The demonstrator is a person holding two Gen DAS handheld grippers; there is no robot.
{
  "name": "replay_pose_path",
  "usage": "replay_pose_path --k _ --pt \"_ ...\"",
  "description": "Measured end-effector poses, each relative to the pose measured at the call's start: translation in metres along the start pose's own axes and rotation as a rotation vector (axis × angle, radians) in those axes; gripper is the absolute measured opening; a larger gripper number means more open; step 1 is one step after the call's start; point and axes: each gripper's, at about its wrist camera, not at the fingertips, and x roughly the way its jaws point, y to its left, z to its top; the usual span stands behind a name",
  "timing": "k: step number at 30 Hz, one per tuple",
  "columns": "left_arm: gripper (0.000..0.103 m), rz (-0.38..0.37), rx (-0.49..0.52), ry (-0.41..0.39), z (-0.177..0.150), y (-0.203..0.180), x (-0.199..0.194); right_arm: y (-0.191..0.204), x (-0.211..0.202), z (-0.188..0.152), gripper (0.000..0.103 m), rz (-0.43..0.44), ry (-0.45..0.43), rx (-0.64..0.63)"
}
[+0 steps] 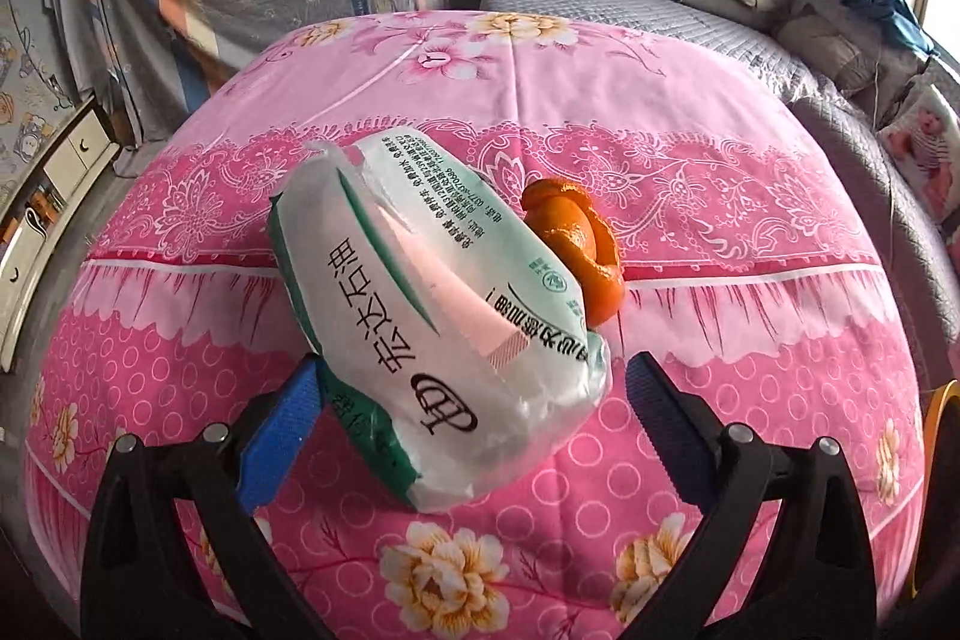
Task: Collect trash
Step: 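Grasp the white packet with pink tube using the left gripper while the right holds the box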
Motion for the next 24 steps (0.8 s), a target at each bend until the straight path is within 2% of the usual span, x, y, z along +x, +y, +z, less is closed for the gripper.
replay_pose_path --k 3,8,10,14,19,24 --pt "0.095 0.067 0.023 0.014 0.005 -0.003 0.014 0.0 0.001 -0.002 0.066 0.007 0.001 0.006" --pt "0.093 0.059 -0.009 0.028 0.006 0.002 0.023 0.004 0.0 -0.004 0.066 0.007 -0.001 0.002" --pt "0.082 0.049 -0.009 0.016 0.004 0.004 0.018 0.003 0.0 -0.005 0.066 0.0 -0.003 0.0" --pt "0.07 0.038 0.001 0.0 0.0 0.009 0.012 0.003 -0.002 -0.007 0.066 0.0 -0.009 0.009" --pt "0.05 0.014 0.009 -0.043 -0.004 0.019 -0.002 0.006 -0.001 -0.008 0.066 -0.003 -0.008 0.016" --pt "0.045 -0.012 0.026 -0.07 -0.012 0.032 -0.008 0.014 -0.002 -0.008 0.066 -0.011 -0.002 0.008"
